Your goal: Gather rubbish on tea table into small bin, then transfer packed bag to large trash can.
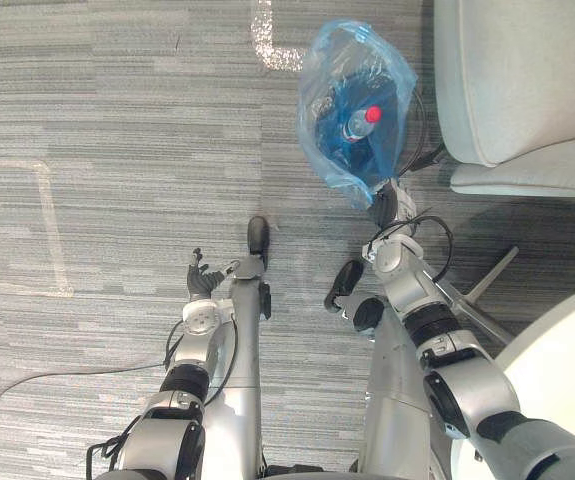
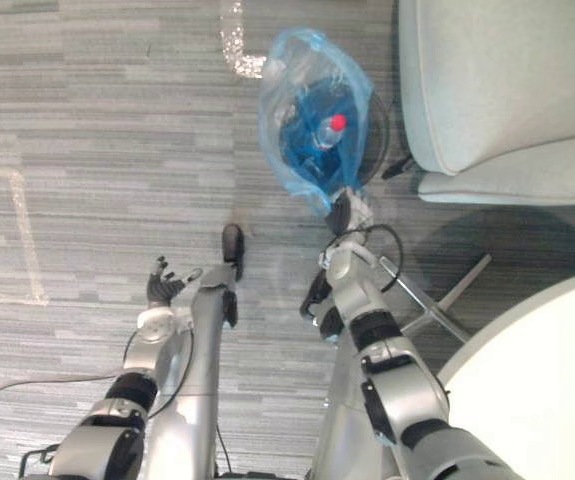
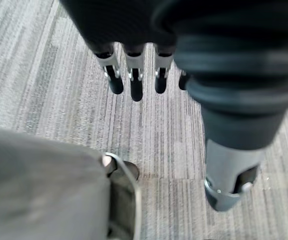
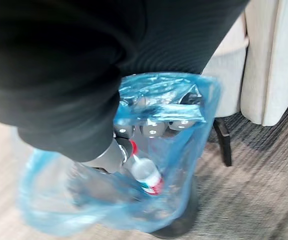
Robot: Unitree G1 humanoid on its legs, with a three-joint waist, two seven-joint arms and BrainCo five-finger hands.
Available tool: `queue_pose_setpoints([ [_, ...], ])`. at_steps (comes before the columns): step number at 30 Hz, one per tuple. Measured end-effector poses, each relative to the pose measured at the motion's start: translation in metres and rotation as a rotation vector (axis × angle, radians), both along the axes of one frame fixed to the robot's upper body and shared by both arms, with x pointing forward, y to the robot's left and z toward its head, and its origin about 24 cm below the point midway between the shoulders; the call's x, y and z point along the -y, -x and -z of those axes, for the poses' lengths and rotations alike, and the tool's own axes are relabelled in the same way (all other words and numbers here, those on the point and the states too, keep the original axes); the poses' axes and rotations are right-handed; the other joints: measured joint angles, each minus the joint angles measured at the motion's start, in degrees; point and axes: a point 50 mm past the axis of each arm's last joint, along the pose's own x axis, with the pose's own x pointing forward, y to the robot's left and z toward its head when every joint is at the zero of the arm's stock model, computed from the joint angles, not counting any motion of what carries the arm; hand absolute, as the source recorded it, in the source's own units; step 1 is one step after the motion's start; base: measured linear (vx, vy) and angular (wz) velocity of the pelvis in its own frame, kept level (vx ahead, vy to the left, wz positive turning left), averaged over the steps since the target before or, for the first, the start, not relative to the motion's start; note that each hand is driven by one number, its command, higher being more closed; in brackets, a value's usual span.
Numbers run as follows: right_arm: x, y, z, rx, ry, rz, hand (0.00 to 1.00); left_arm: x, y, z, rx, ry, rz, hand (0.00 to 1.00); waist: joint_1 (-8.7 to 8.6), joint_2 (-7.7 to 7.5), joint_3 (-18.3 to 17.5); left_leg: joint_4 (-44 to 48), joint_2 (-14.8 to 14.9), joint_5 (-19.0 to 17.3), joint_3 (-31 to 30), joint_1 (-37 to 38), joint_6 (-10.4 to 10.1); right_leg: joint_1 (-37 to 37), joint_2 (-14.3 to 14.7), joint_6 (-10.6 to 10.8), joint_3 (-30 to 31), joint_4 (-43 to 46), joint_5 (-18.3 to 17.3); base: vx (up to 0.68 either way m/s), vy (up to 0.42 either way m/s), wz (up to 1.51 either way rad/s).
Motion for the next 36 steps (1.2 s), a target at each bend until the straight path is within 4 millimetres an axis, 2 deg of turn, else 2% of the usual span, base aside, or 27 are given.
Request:
queue_pose_setpoints([
  [3, -0.016, 0.012, 0.009, 0.004, -0.033, -0.063, 1.0, 0.006, 0.008, 0.012, -0.048, 0.01, 0.007, 0.0, -0.17, -0.03, 0.0, -2.7, 0.3, 0.0, 0.6, 5.7, -0.2, 5.7, 0.7, 0.3, -0.2, -3.5, 0.8, 0.0, -0.002, -0.04],
  [7, -0.028, 0.031, 0.023, -0.01, -0.084, -0.122, 1.0, 0.016, 0.021, 0.027, -0.111, 0.022, 0.041, 0.0, -0.31, -0.26, 0.0, -5.7, 1.2, 0.1, 2.6, 12.5, 0.0, 12.7, 1.3, 1.1, -0.5, -7.3, 1.4, 0.03, -0.005, 0.02],
  [10, -0.037, 0.044, 0.03, -0.015, -0.12, -0.175, 1.0, 0.017, 0.034, 0.039, -0.155, 0.016, 0.045, 0.0, -0.65, -0.76, -0.3, -7.8, 1.1, 0.2, 3.1, 18.4, 0.1, 18.9, 1.7, 1.5, -0.6, -10.4, 1.8, 0.08, 0.002, -0.02],
  [12, -0.043, 0.051, 0.035, -0.029, -0.121, -0.208, 1.0, 0.015, 0.039, 0.044, -0.174, 0.0, 0.048, 0.0, -0.71, -1.4, -0.7, -9.1, 1.2, 0.0, 3.2, 21.2, 0.0, 21.7, 2.0, 1.7, -0.7, -12.0, 2.0, 0.05, -0.009, -0.02],
  [17, -0.053, 0.072, 0.044, -0.049, -0.153, -0.29, 1.0, 0.01, 0.065, 0.064, -0.266, -0.05, 0.079, 0.0, -1.16, -4.71, -3.8, -14.6, 1.2, 0.2, 4.4, 30.3, -0.4, 30.7, 3.5, 2.6, -0.7, -19.2, 3.3, 0.08, -0.026, -0.06],
  [21, -0.056, 0.075, 0.05, -0.084, -0.137, -0.327, 1.0, 0.012, 0.08, 0.081, -0.364, -0.1, 0.167, 0.0, -2.37, -5.84, -6.8, -18.9, 1.2, 1.3, 4.4, 35.4, -0.8, 36.6, 5.2, 3.2, -0.7, -26.3, 5.6, 0.14, -0.004, -0.04],
  [26, -0.054, 0.076, 0.052, -0.101, -0.102, -0.37, 1.0, 0.006, 0.093, 0.091, -0.432, -0.156, 0.219, 0.0, -2.92, -5.9, -8.0, -22.5, 1.0, 1.4, 5.9, 41.8, -0.8, 43.2, 6.3, 3.8, 0.4, -32.6, 7.9, 0.13, 0.022, -0.15],
  [29, -0.048, 0.078, 0.057, -0.119, -0.088, -0.373, 1.0, 0.003, 0.1, 0.095, -0.459, -0.189, 0.246, 0.0, -3.21, -5.87, -10.8, -24.6, 0.9, 1.8, 6.5, 43.7, -0.8, 44.9, 6.8, 4.0, 1.0, -35.5, 9.2, 0.06, 0.007, -0.15],
  [33, -0.047, 0.087, 0.066, -0.164, -0.101, -0.396, 1.0, 0.01, 0.108, 0.1, -0.48, -0.217, 0.308, 0.0, -3.82, -5.68, -12.6, -29.8, 0.3, 3.6, 7.8, 49.8, -1.1, 49.0, 6.9, 4.5, 2.5, -38.1, 10.1, 0.02, 0.006, -0.15],
  [35, -0.045, 0.091, 0.063, -0.15, -0.124, -0.416, 1.0, 0.017, 0.109, 0.097, -0.455, -0.242, 0.37, 0.0, -4.01, -5.37, -13.8, -33.4, 0.0, 5.1, 8.8, 52.2, -1.0, 49.8, 7.1, 4.5, 3.1, -39.5, 11.0, -0.04, 0.017, -0.2],
  [36, -0.042, 0.091, 0.06, -0.137, -0.108, -0.428, 1.0, 0.021, 0.109, 0.087, -0.388, -0.272, 0.419, 0.0, -4.25, -5.2, -14.1, -35.0, 0.0, 5.8, 9.0, 53.2, -0.9, 50.1, 7.2, 4.6, 3.4, -39.9, 11.3, -0.08, 0.03, -0.12],
])
